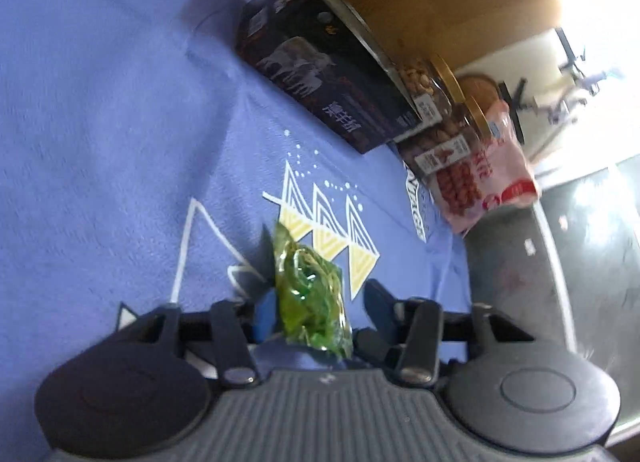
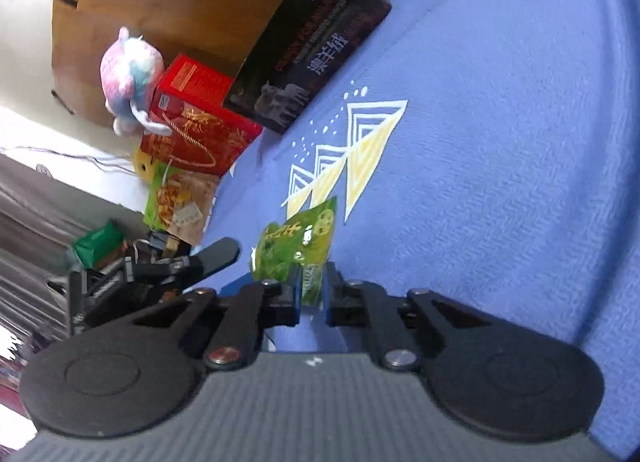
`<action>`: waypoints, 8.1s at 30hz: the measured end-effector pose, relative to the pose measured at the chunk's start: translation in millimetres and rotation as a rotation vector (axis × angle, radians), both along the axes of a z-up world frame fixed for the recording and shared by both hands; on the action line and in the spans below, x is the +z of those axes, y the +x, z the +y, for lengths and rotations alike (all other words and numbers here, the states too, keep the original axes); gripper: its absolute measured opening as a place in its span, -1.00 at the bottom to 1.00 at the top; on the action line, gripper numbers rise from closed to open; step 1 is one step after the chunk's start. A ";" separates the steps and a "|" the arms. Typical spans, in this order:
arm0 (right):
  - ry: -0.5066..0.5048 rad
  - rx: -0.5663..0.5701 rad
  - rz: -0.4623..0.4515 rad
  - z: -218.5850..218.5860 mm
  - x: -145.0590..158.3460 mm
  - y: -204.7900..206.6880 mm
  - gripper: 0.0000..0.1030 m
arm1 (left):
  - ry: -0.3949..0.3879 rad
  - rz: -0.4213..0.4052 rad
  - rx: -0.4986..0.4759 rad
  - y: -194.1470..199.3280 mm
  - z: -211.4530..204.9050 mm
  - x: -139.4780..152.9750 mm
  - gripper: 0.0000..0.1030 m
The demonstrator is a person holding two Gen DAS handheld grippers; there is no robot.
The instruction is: Organize snacks
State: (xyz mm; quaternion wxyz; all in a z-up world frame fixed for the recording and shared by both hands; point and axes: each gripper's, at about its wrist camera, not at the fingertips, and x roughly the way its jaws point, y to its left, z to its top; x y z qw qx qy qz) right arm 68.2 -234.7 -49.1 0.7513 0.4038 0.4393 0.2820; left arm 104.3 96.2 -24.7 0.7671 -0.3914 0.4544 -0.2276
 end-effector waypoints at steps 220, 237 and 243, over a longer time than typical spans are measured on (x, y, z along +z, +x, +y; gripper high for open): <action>-0.657 -0.420 -0.644 50.2 50.8 -27.9 1.00 | 0.944 -0.470 0.343 -33.8 -73.1 30.0 1.00; -0.656 -0.420 -0.643 50.4 50.5 -27.7 1.00 | 0.945 -0.470 0.343 -33.9 -73.6 30.3 1.00; -0.655 -0.420 -0.643 50.6 50.3 -27.5 1.00 | 0.945 -0.470 0.344 -34.2 -74.0 30.3 1.00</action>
